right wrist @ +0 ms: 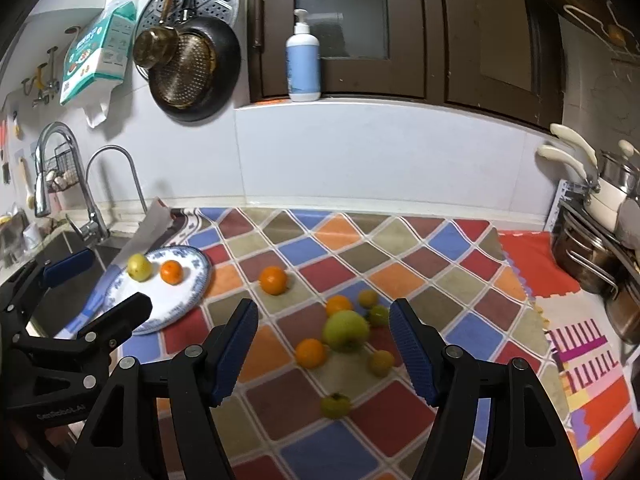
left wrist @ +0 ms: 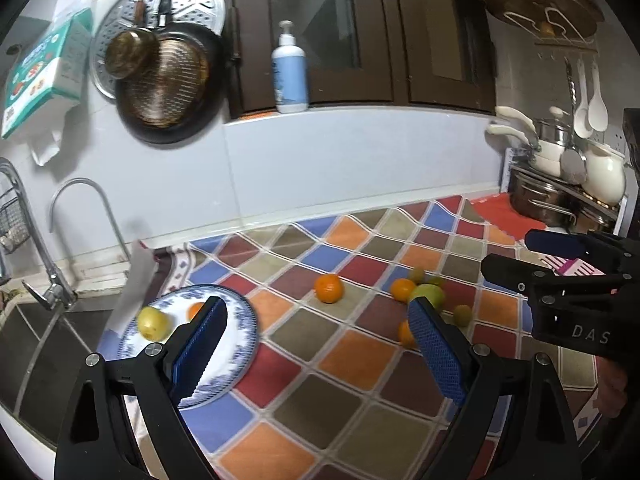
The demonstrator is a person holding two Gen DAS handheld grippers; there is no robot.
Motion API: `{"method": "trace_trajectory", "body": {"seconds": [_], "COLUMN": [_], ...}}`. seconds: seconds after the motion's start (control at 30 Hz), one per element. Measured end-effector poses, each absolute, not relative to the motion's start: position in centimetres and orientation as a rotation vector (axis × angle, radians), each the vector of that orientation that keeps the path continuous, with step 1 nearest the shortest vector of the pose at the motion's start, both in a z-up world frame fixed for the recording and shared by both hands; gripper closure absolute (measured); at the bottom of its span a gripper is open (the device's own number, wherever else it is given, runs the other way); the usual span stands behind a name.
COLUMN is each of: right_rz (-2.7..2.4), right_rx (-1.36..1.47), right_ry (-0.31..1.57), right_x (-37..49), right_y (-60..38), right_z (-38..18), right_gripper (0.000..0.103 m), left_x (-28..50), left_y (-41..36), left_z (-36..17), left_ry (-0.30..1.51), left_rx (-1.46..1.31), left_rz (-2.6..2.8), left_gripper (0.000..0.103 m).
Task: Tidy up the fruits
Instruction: 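Lift both grippers off the plate back toward the remaining fruits, then grasp an orange with left gripper while right gripper grasps a small brown fruit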
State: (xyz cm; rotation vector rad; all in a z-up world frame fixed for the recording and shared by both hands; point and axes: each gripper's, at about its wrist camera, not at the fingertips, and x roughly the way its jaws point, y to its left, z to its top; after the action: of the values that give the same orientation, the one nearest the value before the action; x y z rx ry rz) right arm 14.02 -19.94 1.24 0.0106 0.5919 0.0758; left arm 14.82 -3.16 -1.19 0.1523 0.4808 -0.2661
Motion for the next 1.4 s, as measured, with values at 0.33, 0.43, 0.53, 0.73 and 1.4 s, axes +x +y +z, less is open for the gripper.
{"method": "trace_trajectory", "body": {"seconds": [0.33, 0.43, 0.53, 0.73, 1.4], "right_rz": [0.079, 0.087, 0.094, 0.114, 0.175], "right_rx": [0.015, 0.016, 0.029, 0.052, 0.110], "right_ry": [0.688, 0.725, 0.767, 0.845, 0.947], "right_x": [15.2, 15.9, 16.7, 18.5, 22.1], "right_y": [-24.1, -24.6, -25.1, -25.7, -26.0], "right_z": [-2.5, -3.9, -5.3, -7.8, -11.4], "right_gripper": [0.034, 0.035, 0.038, 0.046, 0.068], "left_x": [16.7, 17.6, 18.6, 20.7, 24.0], "left_y": [-7.6, -8.6, -9.5, -10.7, -13.9], "left_z": [-4.9, -6.0, -7.1, -9.1, -12.4], "left_ry": [0.582, 0.613, 0.647, 0.714, 0.825], "left_rx": [0.185, 0.200, 0.211, 0.222, 0.279], "left_rz": [-0.337, -0.357, -0.381, -0.418, -0.522], "left_gripper": [0.015, 0.018, 0.024, 0.032, 0.060]}}
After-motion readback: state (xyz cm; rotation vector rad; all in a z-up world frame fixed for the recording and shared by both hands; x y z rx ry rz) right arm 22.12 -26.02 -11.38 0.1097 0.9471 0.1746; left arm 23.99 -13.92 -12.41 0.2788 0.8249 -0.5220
